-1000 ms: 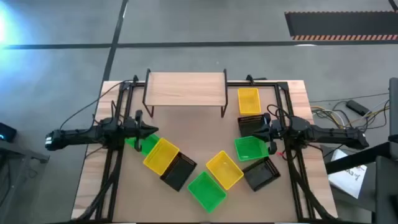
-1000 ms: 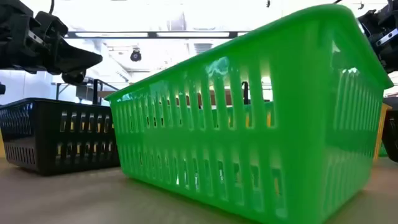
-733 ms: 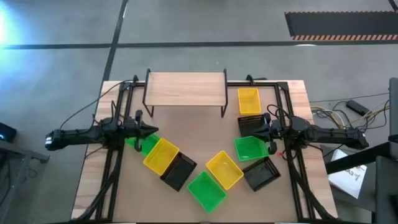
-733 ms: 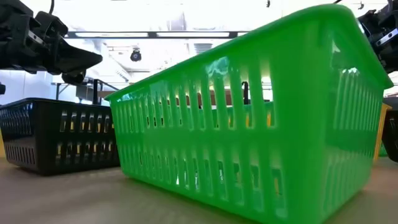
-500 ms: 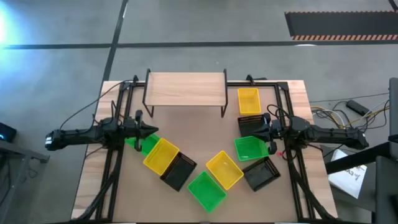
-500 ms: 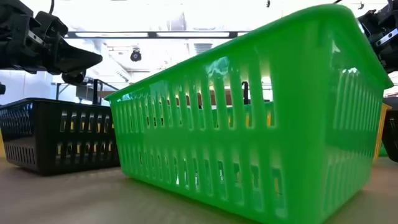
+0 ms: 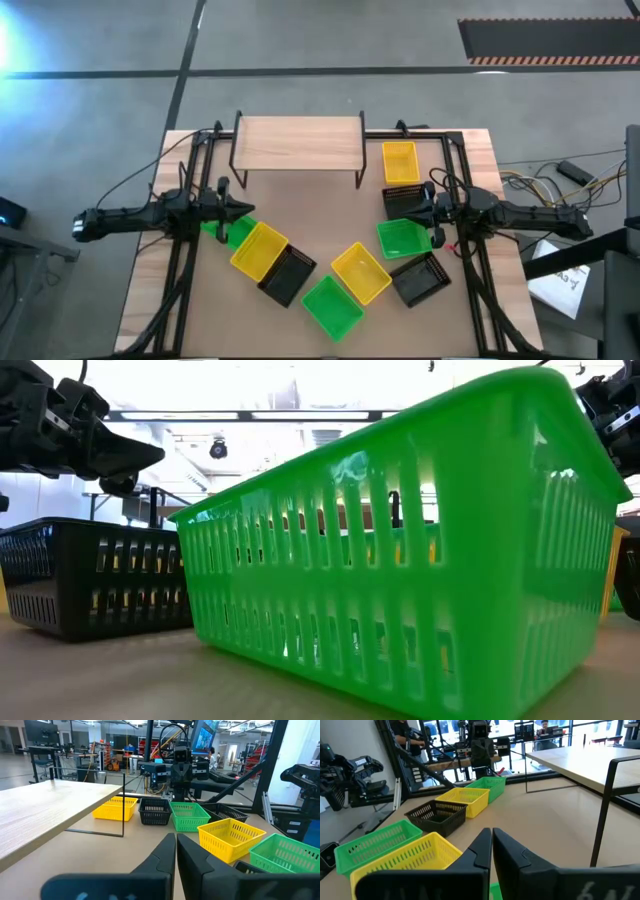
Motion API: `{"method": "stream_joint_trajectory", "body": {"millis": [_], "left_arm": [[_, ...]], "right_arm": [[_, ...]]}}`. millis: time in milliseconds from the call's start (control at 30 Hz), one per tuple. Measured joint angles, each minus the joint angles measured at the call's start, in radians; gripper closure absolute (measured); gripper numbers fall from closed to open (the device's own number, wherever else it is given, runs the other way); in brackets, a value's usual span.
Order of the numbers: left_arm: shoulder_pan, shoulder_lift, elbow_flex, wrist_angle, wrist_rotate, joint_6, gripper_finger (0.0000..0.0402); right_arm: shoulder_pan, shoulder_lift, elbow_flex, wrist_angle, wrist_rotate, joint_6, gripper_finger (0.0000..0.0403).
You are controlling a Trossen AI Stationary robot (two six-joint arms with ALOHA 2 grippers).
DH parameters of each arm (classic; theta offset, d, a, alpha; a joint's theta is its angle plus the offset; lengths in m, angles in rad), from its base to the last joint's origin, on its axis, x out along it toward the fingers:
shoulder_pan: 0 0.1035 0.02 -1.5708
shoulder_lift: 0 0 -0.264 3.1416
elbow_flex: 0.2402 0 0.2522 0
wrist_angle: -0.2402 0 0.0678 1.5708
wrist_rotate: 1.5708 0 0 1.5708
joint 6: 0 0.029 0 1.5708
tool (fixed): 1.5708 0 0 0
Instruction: Stack baskets on shelf by color
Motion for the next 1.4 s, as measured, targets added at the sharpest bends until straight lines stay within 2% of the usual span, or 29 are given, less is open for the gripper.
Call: {"method": "stream_joint_trajectory", "body": {"millis": [1000, 1400], "left_arm": [[0.000, 0.000, 0.000, 0.000, 0.000, 0.000, 0.0402], [0.000, 0.000, 0.000, 0.000, 0.000, 0.000, 0.0402]], "right_arm": [[0.000, 0.000, 0.000, 0.003, 0.000, -0.017, 0.0394], [0.002, 0.015, 0.000, 0.182, 0.000, 0.053, 0.0394]]}}
